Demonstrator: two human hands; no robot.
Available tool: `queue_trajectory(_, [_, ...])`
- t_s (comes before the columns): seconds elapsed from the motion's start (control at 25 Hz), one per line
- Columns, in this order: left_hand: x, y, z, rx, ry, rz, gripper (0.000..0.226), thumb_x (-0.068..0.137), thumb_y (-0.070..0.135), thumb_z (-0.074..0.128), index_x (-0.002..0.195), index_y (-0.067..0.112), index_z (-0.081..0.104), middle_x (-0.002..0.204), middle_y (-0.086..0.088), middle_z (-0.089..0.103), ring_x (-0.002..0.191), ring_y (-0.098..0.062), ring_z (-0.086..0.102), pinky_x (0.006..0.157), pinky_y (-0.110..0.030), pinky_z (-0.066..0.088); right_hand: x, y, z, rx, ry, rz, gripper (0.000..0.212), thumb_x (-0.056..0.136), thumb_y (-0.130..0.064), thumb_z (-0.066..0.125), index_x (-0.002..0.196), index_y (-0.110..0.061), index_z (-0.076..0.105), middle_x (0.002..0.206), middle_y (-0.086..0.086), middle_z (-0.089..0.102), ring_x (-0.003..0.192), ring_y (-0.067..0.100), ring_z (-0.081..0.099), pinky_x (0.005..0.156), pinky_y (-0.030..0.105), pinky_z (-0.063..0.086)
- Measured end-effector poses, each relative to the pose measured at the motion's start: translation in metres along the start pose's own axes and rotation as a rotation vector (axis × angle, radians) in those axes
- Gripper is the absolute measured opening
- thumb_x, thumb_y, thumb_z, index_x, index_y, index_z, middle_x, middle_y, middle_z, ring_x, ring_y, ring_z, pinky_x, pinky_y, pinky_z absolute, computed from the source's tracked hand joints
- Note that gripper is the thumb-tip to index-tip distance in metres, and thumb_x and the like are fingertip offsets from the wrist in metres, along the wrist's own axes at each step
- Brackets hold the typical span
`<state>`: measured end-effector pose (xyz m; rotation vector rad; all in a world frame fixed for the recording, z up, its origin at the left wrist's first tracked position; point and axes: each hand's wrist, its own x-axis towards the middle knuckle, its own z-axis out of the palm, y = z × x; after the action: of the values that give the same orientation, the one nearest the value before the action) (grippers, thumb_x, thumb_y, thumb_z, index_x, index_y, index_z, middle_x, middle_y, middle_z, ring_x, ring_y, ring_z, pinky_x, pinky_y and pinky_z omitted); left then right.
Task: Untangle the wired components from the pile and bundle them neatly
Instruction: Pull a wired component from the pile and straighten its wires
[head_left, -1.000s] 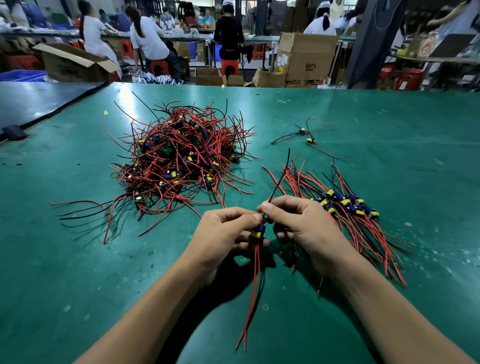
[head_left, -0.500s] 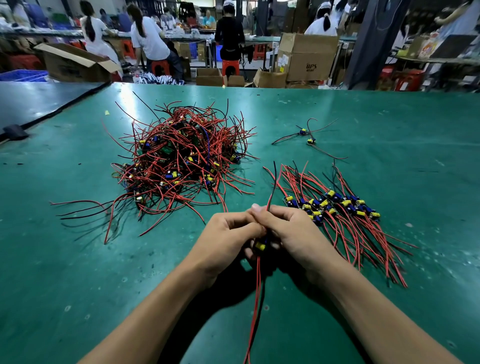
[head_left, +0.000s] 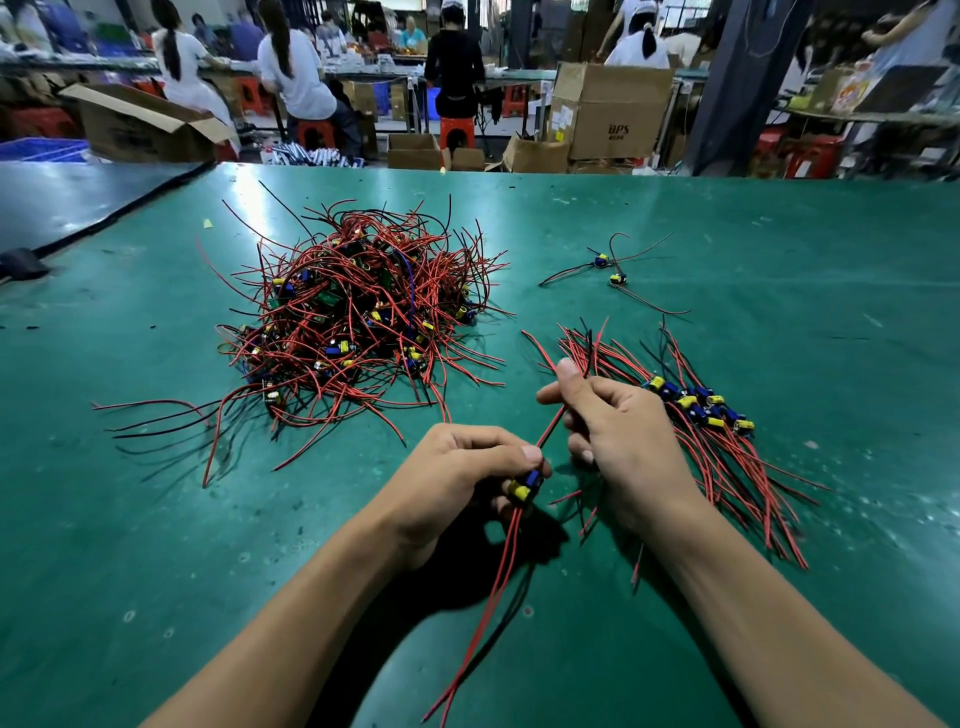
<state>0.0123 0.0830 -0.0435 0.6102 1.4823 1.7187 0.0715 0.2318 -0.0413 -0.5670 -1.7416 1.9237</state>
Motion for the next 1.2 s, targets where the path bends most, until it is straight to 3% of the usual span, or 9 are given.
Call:
queue_trajectory(0.2, [0.003,-0.009,0.004,0.046,0.069,0.059,0.014,0.090,0.001,0.062,0.086,0.005,0.074,0.076,-0.013,0.072,0.064,-0.024,0.069,0.064,-0.027,0.057,0.000,0.000,0.002,0.163,-0.095,0.179,0.042,0.094,-0.040,0.062,0.064,-0.013,0.074,0.056,-0.003,0.046,0.033,0.006,0.029,0.036,0.016,0.024])
queue_trajectory(0.32, [0.003,-0.009,0.007,0.068,0.111,0.110,0.015,0.092,0.007,0.062,0.082,0.007,0.075,0.071,-0.013,0.071,0.058,-0.020,0.066,0.056,-0.024,0.053,-0.002,0.000,0.001,0.118,-0.158,0.194,0.035,0.085,-0.044,0.067,0.070,-0.014,0.076,0.056,-0.003,0.046,0.035,0.006,0.030,0.041,0.017,0.025])
queue_trajectory(0.52, [0.002,-0.009,0.001,0.074,0.168,0.131,0.018,0.092,0.005,0.061,0.077,0.003,0.071,0.067,-0.012,0.069,0.062,-0.026,0.065,0.066,-0.038,0.053,-0.014,0.004,0.004,0.068,-0.323,0.202,0.023,0.090,-0.025,0.072,0.091,-0.003,0.075,0.064,0.005,0.066,0.042,0.011,0.054,0.040,0.016,0.042])
queue_trajectory(0.6, [0.002,-0.009,0.000,0.069,0.145,0.118,0.017,0.092,0.004,0.060,0.077,0.003,0.069,0.067,-0.012,0.069,0.062,-0.026,0.066,0.065,-0.035,0.053,-0.015,0.004,0.005,0.011,-0.296,0.146,0.024,0.092,-0.026,0.071,0.091,-0.003,0.075,0.058,0.001,0.064,0.040,0.010,0.053,0.040,0.018,0.042])
queue_trajectory(0.72, [0.002,-0.009,0.000,0.050,0.115,0.117,0.013,0.091,0.003,0.061,0.080,0.000,0.067,0.066,-0.012,0.068,0.057,-0.020,0.065,0.053,-0.022,0.049,-0.009,0.004,0.001,-0.106,-0.134,0.012,0.026,0.094,-0.028,0.068,0.088,-0.003,0.075,0.041,-0.012,0.042,0.033,0.004,0.031,0.036,0.012,0.028])
queue_trajectory(0.84, [0.002,-0.010,0.000,0.060,0.085,0.103,0.011,0.091,0.005,0.062,0.082,0.000,0.067,0.066,-0.011,0.068,0.056,-0.018,0.065,0.049,-0.017,0.045,-0.002,0.002,-0.004,-0.106,0.018,-0.046,0.030,0.096,-0.031,0.065,0.086,-0.004,0.073,0.048,-0.006,0.030,0.039,0.008,0.021,0.040,0.016,0.019])
queue_trajectory(0.92, [0.003,-0.010,-0.001,0.049,0.077,0.091,0.010,0.090,0.005,0.063,0.082,0.001,0.067,0.065,-0.011,0.068,0.055,-0.016,0.065,0.048,-0.016,0.045,0.001,-0.002,-0.005,0.063,0.041,0.044,0.034,0.099,-0.033,0.058,0.084,-0.005,0.071,0.054,-0.002,0.032,0.037,0.007,0.021,0.038,0.018,0.018])
queue_trajectory(1.08, [0.003,-0.011,-0.004,0.031,0.068,0.090,0.009,0.089,0.007,0.064,0.083,0.001,0.068,0.067,-0.012,0.069,0.058,-0.019,0.065,0.051,-0.018,0.046,0.002,-0.017,-0.009,0.576,-0.158,0.425,0.038,0.098,-0.037,0.052,0.074,-0.011,0.065,0.057,-0.006,0.034,0.031,0.004,0.018,0.032,0.017,0.018])
queue_trajectory(1.2, [0.003,-0.012,-0.004,-0.003,0.056,0.080,0.009,0.088,0.006,0.064,0.086,-0.003,0.067,0.066,-0.013,0.068,0.056,-0.020,0.066,0.051,-0.018,0.047,0.000,-0.019,-0.012,0.712,-0.260,0.510,0.034,0.089,-0.036,0.056,0.066,-0.013,0.067,0.066,-0.006,0.028,0.037,0.006,0.009,0.035,0.018,0.015])
